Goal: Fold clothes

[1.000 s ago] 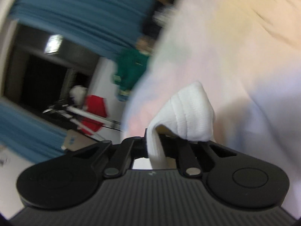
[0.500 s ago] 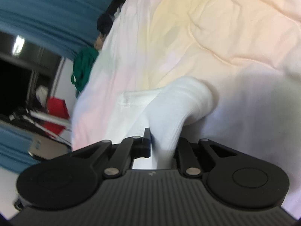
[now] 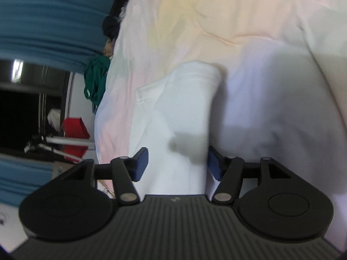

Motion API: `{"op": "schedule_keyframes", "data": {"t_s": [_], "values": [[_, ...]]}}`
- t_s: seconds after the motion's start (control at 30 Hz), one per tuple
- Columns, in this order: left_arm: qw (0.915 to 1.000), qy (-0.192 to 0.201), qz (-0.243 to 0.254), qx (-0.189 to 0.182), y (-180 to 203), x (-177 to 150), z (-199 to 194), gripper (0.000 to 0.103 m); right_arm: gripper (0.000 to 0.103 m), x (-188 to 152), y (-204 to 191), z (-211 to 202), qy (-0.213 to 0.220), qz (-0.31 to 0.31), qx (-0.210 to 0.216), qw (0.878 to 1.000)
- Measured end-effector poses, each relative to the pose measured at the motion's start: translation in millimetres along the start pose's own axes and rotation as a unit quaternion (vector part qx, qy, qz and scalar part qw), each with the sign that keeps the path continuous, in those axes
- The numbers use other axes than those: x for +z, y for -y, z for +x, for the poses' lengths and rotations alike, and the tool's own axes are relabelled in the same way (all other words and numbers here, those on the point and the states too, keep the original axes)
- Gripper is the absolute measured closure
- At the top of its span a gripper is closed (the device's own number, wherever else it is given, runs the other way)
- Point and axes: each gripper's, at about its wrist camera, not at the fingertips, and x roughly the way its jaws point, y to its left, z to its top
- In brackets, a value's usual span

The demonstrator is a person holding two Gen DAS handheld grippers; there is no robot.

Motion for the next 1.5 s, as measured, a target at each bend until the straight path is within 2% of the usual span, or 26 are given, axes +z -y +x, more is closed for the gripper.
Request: {"op": "schedule_keyframes", "data": {"t_s": [0.07, 0.13, 0.2, 0.3, 0.33, 0.4, 0.47, 0.53, 0.57, 0.6, 0.63, 0.7, 0.8, 0.93, 1.0, 1.1, 1.2, 1.3, 1.33, 1.43, 1.5], "values": [[0.9976, 0.003, -0.069, 0.005, -24, 9, -8, 0.019, 0.042, 1, 1, -1, 0.005, 0.001, 0.002, 1.0], [0.9885, 0.012, -0.149, 0.02, -54, 17, -11, 0.019, 0.042, 3, -2, 4, 0.011, -0.008, 0.003, 1.0], [0.9728, 0.018, -0.229, 0.031, -84, 21, -11, 0.019, 0.042, 6, -7, 11, 0.021, -0.018, 0.004, 1.0], [0.9431, 0.027, -0.33, 0.028, -119, 19, -8, 0.02, 0.047, 11, -8, 16, 0.039, -0.029, 0.002, 0.999], [0.936, 0.035, -0.349, 0.024, -125, 19, -7, 0.02, 0.049, 12, -8, 17, 0.045, -0.033, 0.001, 0.998], [0.9272, 0.057, -0.369, 0.022, -131, 20, -3, 0.02, 0.056, 16, -9, 20, 0.057, -0.04, -0.001, 0.998], [0.9217, 0.081, -0.379, 0.026, -135, 24, 0, 0.02, 0.065, 19, -10, 23, 0.07, -0.047, -0.002, 0.996], [0.9173, 0.102, -0.384, 0.032, -138, 30, 5, 0.022, 0.083, 23, -10, 26, 0.082, -0.054, -0.004, 0.995], [0.9159, 0.11, -0.384, 0.036, -140, 33, 7, 0.028, 0.088, 24, -10, 27, 0.088, -0.058, -0.005, 0.994], [0.9162, 0.11, -0.383, 0.044, -143, 36, 8, 0.038, 0.092, 26, -11, 29, 0.094, -0.062, -0.006, 0.994], [0.9163, 0.111, -0.381, 0.052, -146, 39, 9, 0.045, 0.095, 27, -11, 29, 0.097, -0.063, -0.006, 0.993], [0.9164, 0.112, -0.378, 0.068, -151, 45, 10, 0.077, 0.097, 30, -13, 30, 0.096, -0.066, -0.001, 0.993], [0.9235, 0.094, -0.364, 0.078, -158, 55, 5, 0.092, 0.098, 35, -17, 23, 0.118, -0.064, 0.01, 0.991], [0.9415, 0.099, -0.307, 0.098, -153, 76, -28, 0.095, 0.098, 41, -20, 14, 0.141, -0.067, 0.024, 0.987], [0.9463, 0.111, -0.284, 0.108, -151, 90, -51, 0.096, 0.098, 42, -21, 9, 0.152, -0.079, 0.025, 0.985], [0.9493, 0.12, -0.261, 0.129, -158, 109, -90, 0.097, 0.098, 43, -24, -3, 0.174, -0.101, 0.033, 0.979], [0.9482, 0.087, -0.281, 0.12, -175, 122, -117, 0.097, 0.098, 40, -29, -19, 0.201, -0.123, 0.053, 0.97], [0.9501, 0.068, -0.28, 0.12, -184, 130, -131, 0.097, 0.098, 30, -46, -40, 0.233, -0.179, 0.058, 0.954], [0.9513, 0.064, -0.276, 0.121, -186, 131, -134, 0.097, 0.098, 27, -50, -45, 0.241, -0.193, 0.052, 0.95], [0.9542, 0.044, -0.265, 0.131, -192, 125, -136, 0.096, 0.098, 27, -40, -44, 0.224, -0.18, -0.019, 0.958], [0.9545, 0.028, -0.261, 0.142, -196, 118, -130, 0.096, 0.098, 30, -25, -36, 0.193, -0.15, -0.083, 0.966]]}}
